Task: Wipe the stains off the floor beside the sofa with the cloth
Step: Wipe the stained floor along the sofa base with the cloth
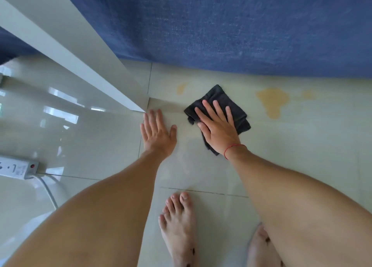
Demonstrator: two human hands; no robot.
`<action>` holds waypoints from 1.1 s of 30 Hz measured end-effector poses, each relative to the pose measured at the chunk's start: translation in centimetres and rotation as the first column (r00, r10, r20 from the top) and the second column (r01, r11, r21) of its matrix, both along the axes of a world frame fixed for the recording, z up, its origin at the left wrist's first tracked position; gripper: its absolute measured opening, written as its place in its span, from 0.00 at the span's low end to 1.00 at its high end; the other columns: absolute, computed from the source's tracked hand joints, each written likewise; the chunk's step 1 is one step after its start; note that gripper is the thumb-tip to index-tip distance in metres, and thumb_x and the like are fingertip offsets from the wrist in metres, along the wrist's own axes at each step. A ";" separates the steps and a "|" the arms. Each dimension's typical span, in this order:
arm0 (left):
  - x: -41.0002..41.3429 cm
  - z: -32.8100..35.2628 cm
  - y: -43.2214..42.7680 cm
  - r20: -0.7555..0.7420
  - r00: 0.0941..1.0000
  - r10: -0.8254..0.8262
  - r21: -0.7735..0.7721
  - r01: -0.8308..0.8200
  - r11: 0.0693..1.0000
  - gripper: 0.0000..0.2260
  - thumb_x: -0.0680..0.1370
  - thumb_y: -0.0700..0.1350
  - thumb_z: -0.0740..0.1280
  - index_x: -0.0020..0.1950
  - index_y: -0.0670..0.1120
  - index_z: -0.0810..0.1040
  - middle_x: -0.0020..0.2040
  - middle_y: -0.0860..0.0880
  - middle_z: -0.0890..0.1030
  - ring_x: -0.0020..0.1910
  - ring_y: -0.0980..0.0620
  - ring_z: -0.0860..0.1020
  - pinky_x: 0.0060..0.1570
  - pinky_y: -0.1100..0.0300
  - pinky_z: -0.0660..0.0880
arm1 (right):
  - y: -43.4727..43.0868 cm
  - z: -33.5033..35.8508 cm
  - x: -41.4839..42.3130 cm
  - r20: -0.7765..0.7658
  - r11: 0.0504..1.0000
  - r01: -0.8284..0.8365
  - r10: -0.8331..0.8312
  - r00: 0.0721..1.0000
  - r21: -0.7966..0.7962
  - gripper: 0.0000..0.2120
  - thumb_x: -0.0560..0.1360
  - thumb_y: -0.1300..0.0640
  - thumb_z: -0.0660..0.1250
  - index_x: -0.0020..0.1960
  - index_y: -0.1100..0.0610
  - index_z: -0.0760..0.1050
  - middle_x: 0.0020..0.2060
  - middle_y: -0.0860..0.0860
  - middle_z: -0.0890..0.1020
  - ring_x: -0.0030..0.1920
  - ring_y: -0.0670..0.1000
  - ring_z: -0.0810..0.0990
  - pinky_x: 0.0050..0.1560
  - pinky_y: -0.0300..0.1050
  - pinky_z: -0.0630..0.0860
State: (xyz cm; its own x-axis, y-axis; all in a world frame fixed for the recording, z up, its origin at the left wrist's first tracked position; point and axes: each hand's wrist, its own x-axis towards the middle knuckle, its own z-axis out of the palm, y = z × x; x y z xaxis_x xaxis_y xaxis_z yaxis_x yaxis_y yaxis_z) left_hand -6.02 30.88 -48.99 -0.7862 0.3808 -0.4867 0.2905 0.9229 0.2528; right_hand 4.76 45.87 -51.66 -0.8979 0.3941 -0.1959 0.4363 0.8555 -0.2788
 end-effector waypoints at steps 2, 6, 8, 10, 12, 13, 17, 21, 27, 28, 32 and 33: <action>0.5 0.0 -1.3 -0.061 0.990 0.125 -0.022 -0.127 0.992 0.32 0.82 0.57 0.50 0.79 0.44 0.41 0.79 0.46 0.40 0.78 0.47 0.37 0.75 0.50 0.35 | 0.2 0.1 0.7 0.013 0.999 0.041 -0.041 0.999 0.003 0.23 0.81 0.46 0.45 0.76 0.44 0.58 0.77 0.45 0.56 0.78 0.52 0.51 0.75 0.57 0.42; -1.8 -0.7 -1.6 -0.067 0.962 0.266 -0.022 -0.268 0.963 0.31 0.82 0.54 0.47 0.78 0.44 0.37 0.79 0.48 0.35 0.78 0.50 0.35 0.75 0.46 0.34 | 0.4 0.2 1.0 0.009 0.993 0.116 -0.117 0.993 0.015 0.23 0.81 0.46 0.44 0.76 0.45 0.57 0.77 0.45 0.56 0.78 0.52 0.51 0.75 0.61 0.42; -2.8 -1.2 -1.3 -0.035 0.963 0.267 0.003 -0.267 0.964 0.30 0.82 0.53 0.47 0.78 0.44 0.35 0.79 0.49 0.35 0.78 0.51 0.35 0.75 0.48 0.34 | 0.6 0.0 0.1 0.011 0.986 0.164 -0.164 0.986 0.003 0.22 0.82 0.46 0.46 0.76 0.43 0.56 0.77 0.44 0.54 0.78 0.51 0.49 0.74 0.62 0.41; -2.9 -1.6 -1.1 -0.016 0.961 0.276 0.010 -0.276 0.961 0.30 0.82 0.52 0.47 0.78 0.44 0.35 0.78 0.49 0.35 0.77 0.51 0.35 0.74 0.49 0.33 | 0.6 0.0 -1.9 -0.010 0.961 0.277 -0.278 0.961 -0.020 0.21 0.83 0.46 0.47 0.76 0.42 0.56 0.78 0.42 0.53 0.78 0.50 0.47 0.74 0.62 0.39; -2.8 -1.5 -1.3 -0.006 0.961 0.277 0.001 -0.277 0.961 0.30 0.82 0.52 0.47 0.78 0.44 0.34 0.78 0.49 0.34 0.77 0.51 0.34 0.73 0.49 0.32 | 0.1 0.1 -4.7 -0.022 0.915 0.399 -0.401 0.916 -0.060 0.21 0.82 0.46 0.46 0.76 0.42 0.56 0.78 0.43 0.53 0.78 0.52 0.46 0.73 0.64 0.37; -2.8 -1.5 -1.3 -0.005 0.963 0.270 0.003 -0.270 0.963 0.30 0.82 0.52 0.47 0.78 0.44 0.34 0.78 0.49 0.33 0.77 0.51 0.34 0.73 0.49 0.32 | -0.3 0.1 -6.2 -0.021 0.899 0.433 -0.435 0.900 -0.072 0.22 0.82 0.46 0.46 0.76 0.42 0.56 0.78 0.43 0.52 0.78 0.53 0.45 0.72 0.65 0.37; -3.2 -1.6 -1.4 0.023 0.963 0.267 0.009 -0.268 0.963 0.31 0.82 0.52 0.47 0.77 0.45 0.33 0.78 0.49 0.32 0.77 0.51 0.33 0.72 0.49 0.31 | -2.3 0.2 -10.7 -0.030 0.949 0.303 -0.307 0.951 -0.087 0.22 0.82 0.46 0.47 0.76 0.43 0.57 0.78 0.44 0.52 0.78 0.55 0.45 0.72 0.67 0.37; -3.3 -1.5 -1.5 0.033 0.967 0.251 0.005 -0.252 0.968 0.31 0.82 0.53 0.47 0.77 0.45 0.32 0.77 0.50 0.32 0.77 0.51 0.33 0.72 0.49 0.31 | -4.2 -0.1 -9.4 -0.033 0.996 0.086 -0.087 0.996 -0.022 0.22 0.82 0.45 0.47 0.76 0.44 0.57 0.78 0.44 0.55 0.78 0.55 0.48 0.73 0.66 0.39; -3.6 -1.1 -1.5 0.067 0.968 0.240 -0.020 -0.240 0.971 0.31 0.82 0.53 0.46 0.77 0.45 0.31 0.77 0.49 0.31 0.76 0.51 0.32 0.73 0.49 0.32 | -3.3 -0.5 -2.1 -0.091 0.981 -0.188 0.191 0.977 0.038 0.20 0.81 0.49 0.53 0.72 0.47 0.66 0.74 0.47 0.66 0.75 0.54 0.62 0.75 0.59 0.51; -3.6 -1.1 -1.6 0.066 0.969 0.239 -0.020 -0.238 0.971 0.31 0.82 0.53 0.46 0.77 0.45 0.32 0.77 0.49 0.31 0.76 0.51 0.32 0.73 0.49 0.32 | -2.6 -0.4 -1.1 -0.090 0.984 -0.170 0.173 0.981 0.049 0.21 0.81 0.49 0.53 0.72 0.47 0.66 0.74 0.47 0.66 0.75 0.53 0.62 0.75 0.57 0.51; -3.4 -1.2 -1.6 0.052 0.967 0.249 -0.006 -0.249 0.968 0.30 0.82 0.53 0.46 0.78 0.45 0.33 0.78 0.49 0.32 0.77 0.51 0.33 0.73 0.49 0.32 | -1.0 -0.1 -0.9 -0.025 0.998 0.043 -0.042 0.999 0.043 0.23 0.81 0.47 0.47 0.75 0.46 0.60 0.76 0.45 0.60 0.77 0.52 0.55 0.75 0.55 0.45; -3.4 -1.2 -1.5 0.048 0.967 0.251 -0.001 -0.252 0.968 0.30 0.82 0.53 0.46 0.78 0.45 0.33 0.78 0.49 0.32 0.77 0.51 0.33 0.73 0.49 0.32 | -1.1 0.0 -1.6 -0.008 0.993 0.108 -0.108 0.994 0.036 0.23 0.81 0.46 0.46 0.75 0.45 0.58 0.77 0.45 0.57 0.78 0.51 0.53 0.75 0.56 0.43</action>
State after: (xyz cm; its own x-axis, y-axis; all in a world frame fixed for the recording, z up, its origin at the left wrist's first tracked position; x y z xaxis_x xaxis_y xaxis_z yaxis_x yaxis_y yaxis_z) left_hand -9.37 29.35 -50.22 -0.8329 0.1762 -0.5247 0.0366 0.9634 0.2654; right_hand 3.17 44.75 -51.68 -0.8509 0.4955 -0.1746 0.5251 0.8131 -0.2513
